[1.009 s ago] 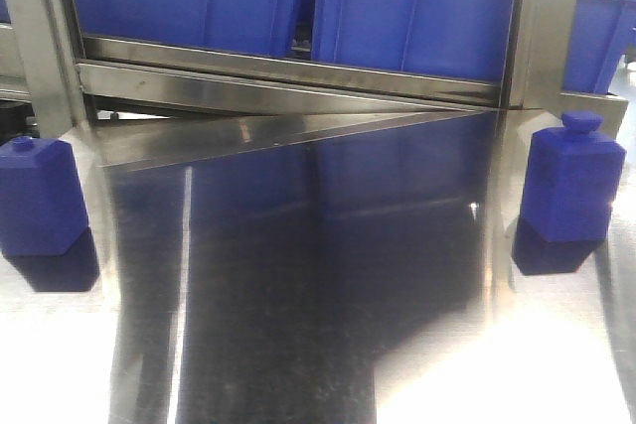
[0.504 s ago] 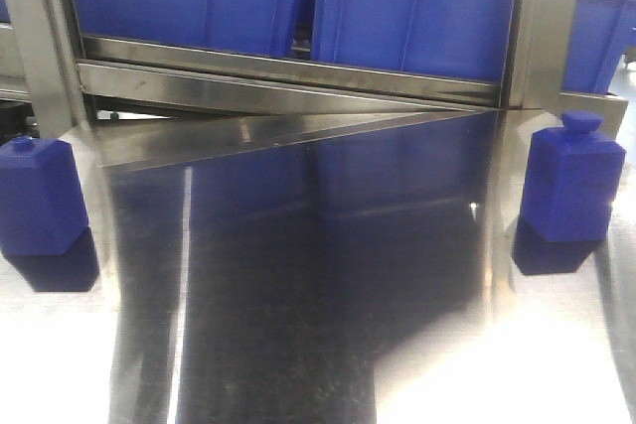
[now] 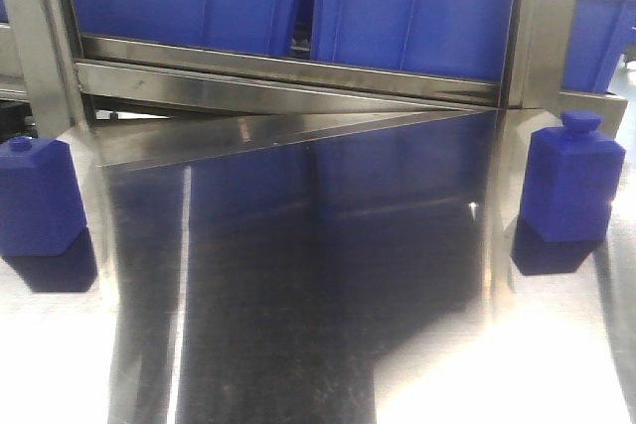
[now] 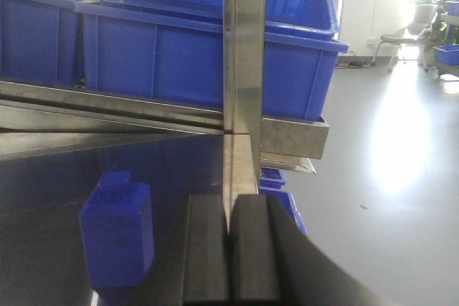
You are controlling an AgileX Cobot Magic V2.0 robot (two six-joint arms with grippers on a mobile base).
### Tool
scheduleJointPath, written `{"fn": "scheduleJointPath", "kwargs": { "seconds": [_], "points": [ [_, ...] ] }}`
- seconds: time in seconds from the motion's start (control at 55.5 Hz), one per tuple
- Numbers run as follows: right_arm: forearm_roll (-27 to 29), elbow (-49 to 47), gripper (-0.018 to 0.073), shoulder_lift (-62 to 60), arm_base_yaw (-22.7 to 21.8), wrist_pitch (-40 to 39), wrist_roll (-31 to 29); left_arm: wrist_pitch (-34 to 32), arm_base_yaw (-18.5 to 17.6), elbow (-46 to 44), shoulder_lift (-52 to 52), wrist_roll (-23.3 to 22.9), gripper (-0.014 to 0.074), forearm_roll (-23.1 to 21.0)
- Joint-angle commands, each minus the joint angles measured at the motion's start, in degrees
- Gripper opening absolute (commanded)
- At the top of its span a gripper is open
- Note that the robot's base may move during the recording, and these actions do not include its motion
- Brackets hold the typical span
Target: Pick and sort blue part to right shelf
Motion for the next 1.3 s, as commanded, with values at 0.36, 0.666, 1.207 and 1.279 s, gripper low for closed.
{"fn": "scheduleJointPath", "kwargs": {
  "seconds": [0.36,0.666,1.207,1.279],
  "points": [
    [-0.5,-0.5,0.0058,-0.5,0.0,-5.5,0.0,32.6,0.1,-32.5,20.7,0.5,0.0135,-7.9],
    [-0.5,-0.5,0.0058,-0.5,0.0,-5.5,0.0,39.2,0.1,-35.4,35.2,12.9,0.051,-23.5],
    [-0.5,-0.5,0.0058,-0.5,0.0,-5.5,0.0,50.0,-4.7,-54.1,67.8,18.3,0.0662,-24.0],
    [-0.5,-0.5,0.0058,-0.5,0.0,-5.5,0.0,50.8,-6.6,-57.0,72.0,18.3,0.0662,-21.2]
  ]
}}
